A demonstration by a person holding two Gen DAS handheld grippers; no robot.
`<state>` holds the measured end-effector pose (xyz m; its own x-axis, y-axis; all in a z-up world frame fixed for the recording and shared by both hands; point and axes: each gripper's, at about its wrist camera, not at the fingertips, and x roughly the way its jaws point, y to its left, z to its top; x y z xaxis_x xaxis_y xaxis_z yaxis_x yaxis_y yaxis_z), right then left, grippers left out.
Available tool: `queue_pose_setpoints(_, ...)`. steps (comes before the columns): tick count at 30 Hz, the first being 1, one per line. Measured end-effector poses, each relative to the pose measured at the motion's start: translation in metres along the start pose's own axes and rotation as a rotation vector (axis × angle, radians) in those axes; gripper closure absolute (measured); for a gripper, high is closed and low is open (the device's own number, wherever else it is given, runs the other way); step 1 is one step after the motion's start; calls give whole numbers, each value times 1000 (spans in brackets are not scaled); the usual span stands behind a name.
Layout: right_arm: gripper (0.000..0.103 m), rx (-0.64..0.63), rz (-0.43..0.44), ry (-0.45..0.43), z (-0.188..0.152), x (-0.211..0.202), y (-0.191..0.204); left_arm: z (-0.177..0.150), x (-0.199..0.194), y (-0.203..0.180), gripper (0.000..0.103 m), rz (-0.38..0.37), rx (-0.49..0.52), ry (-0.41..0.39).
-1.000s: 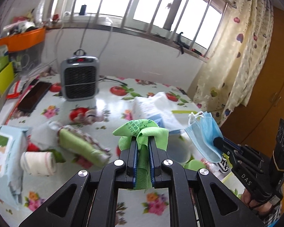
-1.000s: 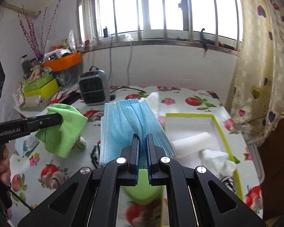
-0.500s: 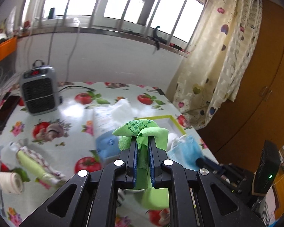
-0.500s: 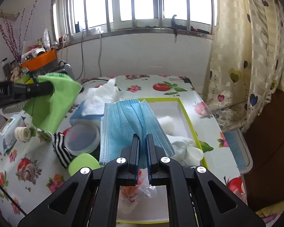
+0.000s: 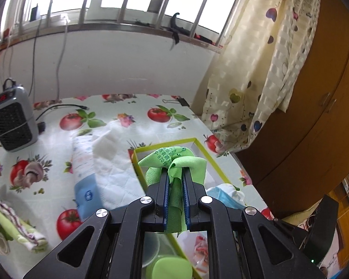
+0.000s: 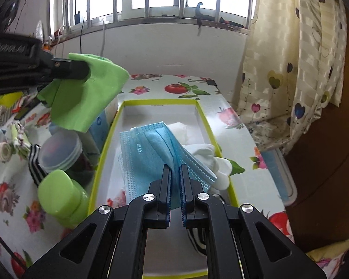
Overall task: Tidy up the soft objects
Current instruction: 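Carry the green cloth and blue mask over the yellow box with both tools, then open the left tool then the right tool to drop both items into the box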
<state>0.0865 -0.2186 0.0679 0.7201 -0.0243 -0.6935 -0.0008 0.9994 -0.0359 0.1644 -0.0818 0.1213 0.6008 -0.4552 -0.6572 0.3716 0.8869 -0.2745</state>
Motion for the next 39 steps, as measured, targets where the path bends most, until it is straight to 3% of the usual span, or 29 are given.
queue_pose_setpoints(21,96,9,33,20,-11,9,3,12,96,-6,94,70,5,147)
queue_pose_setpoints(30,96,15,38,21,-11,11,0,12,112,-2,92,85,-5,174)
queue_pose_setpoints(31,96,15,38,21,-11,12,0,12,113,-1,92,84,-8,179)
queue_pose_setpoints(34,95,14,35,21,-11,11,0,12,114,-1,76,72,-13,181)
queue_pose_setpoints(39,89,10,28,19,-11,11,2,11,114,-4,63,60,-6,183)
